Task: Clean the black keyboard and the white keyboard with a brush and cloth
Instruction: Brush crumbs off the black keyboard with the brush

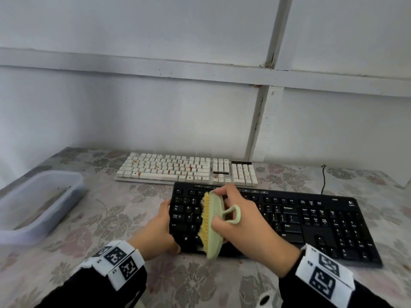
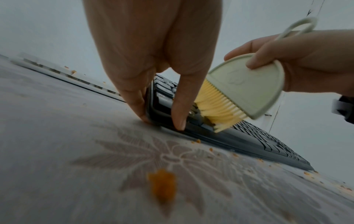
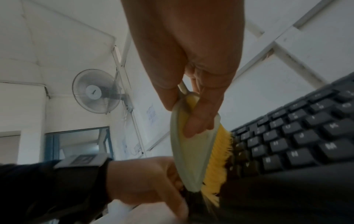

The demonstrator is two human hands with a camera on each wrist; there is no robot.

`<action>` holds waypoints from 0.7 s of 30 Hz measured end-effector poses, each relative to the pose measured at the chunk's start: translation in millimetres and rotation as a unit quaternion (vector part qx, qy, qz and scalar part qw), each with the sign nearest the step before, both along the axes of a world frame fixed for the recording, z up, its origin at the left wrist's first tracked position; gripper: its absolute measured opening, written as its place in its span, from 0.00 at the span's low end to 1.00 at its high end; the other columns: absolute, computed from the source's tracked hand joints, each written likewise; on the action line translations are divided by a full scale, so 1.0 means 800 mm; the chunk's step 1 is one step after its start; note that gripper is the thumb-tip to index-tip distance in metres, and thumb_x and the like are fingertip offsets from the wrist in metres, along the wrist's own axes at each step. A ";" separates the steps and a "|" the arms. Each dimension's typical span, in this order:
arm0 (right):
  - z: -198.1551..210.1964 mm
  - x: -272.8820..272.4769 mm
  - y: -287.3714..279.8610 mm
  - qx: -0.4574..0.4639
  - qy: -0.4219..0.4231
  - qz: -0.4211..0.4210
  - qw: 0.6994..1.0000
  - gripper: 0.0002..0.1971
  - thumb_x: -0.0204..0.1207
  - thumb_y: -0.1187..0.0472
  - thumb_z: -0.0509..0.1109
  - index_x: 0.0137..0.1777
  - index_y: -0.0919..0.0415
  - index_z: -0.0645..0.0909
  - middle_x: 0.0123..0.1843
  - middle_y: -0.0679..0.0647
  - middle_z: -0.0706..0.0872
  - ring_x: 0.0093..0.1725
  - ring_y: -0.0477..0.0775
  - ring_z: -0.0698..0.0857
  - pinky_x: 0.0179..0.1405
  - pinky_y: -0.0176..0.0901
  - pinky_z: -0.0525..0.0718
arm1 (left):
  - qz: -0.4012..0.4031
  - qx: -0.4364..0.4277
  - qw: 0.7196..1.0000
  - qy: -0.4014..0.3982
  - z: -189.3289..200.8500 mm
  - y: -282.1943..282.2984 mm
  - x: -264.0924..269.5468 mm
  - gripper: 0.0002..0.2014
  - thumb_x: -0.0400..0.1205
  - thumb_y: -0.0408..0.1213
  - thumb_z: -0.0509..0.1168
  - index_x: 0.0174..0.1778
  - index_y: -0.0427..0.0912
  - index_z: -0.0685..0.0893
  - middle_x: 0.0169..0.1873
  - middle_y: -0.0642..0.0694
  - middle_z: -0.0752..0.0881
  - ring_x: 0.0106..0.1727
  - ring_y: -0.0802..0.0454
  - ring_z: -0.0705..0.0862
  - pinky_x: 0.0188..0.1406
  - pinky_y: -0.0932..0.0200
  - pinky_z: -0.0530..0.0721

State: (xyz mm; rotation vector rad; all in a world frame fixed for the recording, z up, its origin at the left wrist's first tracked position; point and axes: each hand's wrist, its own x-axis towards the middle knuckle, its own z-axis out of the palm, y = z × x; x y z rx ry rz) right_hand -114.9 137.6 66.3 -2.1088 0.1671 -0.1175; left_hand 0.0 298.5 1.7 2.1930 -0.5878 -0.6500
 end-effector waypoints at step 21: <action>0.005 0.021 0.011 -0.010 -0.027 0.002 1.000 0.18 0.74 0.66 0.65 0.61 0.50 0.69 0.43 0.61 0.84 0.36 0.61 0.84 0.39 0.61 0.88 | 0.009 0.006 1.000 -0.012 -0.005 -0.002 0.002 0.52 0.66 0.24 0.71 0.77 0.54 0.44 0.46 0.51 0.82 0.48 0.53 0.82 0.37 0.64 0.77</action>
